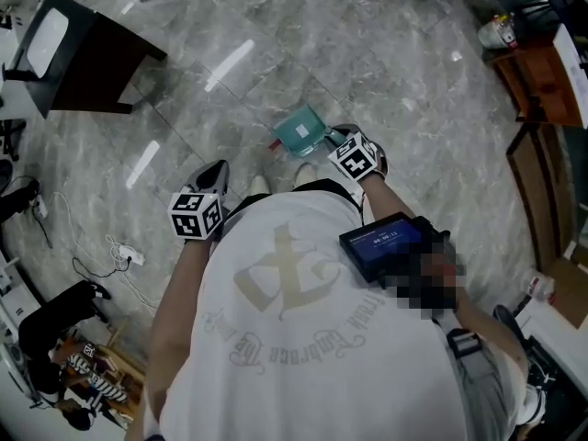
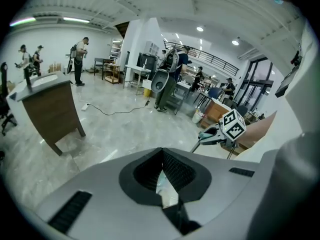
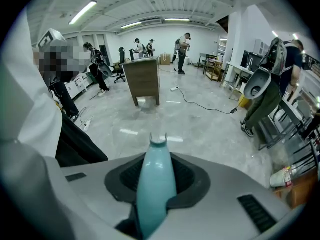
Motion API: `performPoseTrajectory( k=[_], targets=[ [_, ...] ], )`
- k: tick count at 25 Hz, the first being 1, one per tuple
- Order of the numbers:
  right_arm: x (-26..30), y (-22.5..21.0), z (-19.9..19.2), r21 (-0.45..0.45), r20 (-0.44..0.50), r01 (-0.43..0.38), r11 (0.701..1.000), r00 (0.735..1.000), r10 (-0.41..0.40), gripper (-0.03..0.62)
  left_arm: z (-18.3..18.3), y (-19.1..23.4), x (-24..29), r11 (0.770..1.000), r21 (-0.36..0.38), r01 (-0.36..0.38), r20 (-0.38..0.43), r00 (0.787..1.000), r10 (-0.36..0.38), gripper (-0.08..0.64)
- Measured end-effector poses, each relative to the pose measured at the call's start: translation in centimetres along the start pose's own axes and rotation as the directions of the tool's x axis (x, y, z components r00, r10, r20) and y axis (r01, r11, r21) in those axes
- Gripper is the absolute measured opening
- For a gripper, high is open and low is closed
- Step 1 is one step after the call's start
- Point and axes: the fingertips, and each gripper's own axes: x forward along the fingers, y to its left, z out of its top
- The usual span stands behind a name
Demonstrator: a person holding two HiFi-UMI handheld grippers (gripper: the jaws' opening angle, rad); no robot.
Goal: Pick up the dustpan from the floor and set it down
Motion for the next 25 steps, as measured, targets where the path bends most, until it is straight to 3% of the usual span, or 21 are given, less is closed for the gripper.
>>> performPoseTrajectory(
  k=[14,25],
  targets=[
    [2.7,1.3,0.0,-0.131,-0.031,-0.017,0.991,0.999,0.013,0.107,-3.5,-0.7,-4.5,0.988,-0.097,-0.120,-0.010,0.993,0.119,0.012],
    [3.7,1.6,-0.6,-0.131,-0.017,0.000,0.991,1.000,-0.002,0.107,-5.2,-1.3,-7.4,0.973,-0.138,-0.185,-0.013,0.983,0.185,0.012]
  ],
)
